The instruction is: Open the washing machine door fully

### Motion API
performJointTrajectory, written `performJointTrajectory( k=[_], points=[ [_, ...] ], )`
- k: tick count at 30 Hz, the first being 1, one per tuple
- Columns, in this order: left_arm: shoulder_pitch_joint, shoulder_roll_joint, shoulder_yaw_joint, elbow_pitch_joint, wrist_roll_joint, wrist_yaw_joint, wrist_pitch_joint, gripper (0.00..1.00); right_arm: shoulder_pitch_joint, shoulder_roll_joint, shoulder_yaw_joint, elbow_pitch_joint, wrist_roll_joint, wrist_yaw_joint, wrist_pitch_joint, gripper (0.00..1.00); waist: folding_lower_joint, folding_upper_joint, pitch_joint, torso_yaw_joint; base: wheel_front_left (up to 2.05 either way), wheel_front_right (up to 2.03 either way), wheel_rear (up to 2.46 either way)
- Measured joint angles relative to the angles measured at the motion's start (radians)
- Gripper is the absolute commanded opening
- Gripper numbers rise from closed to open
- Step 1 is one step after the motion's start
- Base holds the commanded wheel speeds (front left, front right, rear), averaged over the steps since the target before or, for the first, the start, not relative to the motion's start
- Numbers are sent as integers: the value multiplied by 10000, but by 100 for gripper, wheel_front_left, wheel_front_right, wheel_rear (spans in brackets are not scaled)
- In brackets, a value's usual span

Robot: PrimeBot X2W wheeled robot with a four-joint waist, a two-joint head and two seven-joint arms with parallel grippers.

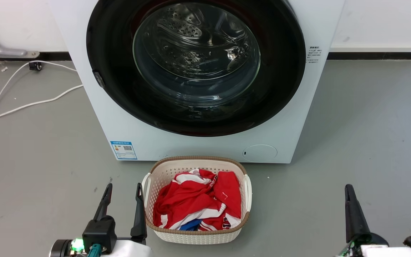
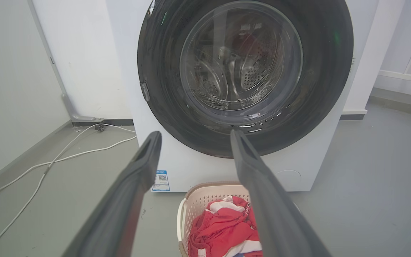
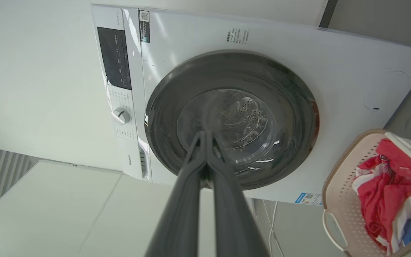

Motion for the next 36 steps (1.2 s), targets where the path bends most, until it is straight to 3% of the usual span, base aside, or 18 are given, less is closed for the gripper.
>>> performJointTrajectory(
  k=[5, 11, 21, 36],
  points=[
    [35, 0, 19, -10, 2, -2, 0, 100, 67, -138, -240, -441, 1634, 0, 859, 0, 0, 1, 2, -24, 0, 0, 0],
    [35, -2, 29, -25, -27, 4, 0, 100, 345, -196, -805, -662, 2596, 0, 2236, 0, 0, 0, 30, -8, 0, 0, 0],
    [35, -2, 33, -19, 23, 77, 0, 100, 516, -90, -1394, -719, 2652, 0, 3436, 0, 0, 0, 82, 12, 0, 0, 0],
    [-53, 0, 113, -58, 205, 88, 0, 100, 264, -13, -1714, -612, 2456, 0, 3555, 0, 0, 0, 356, 76, 0, 0, 0]
  ],
)
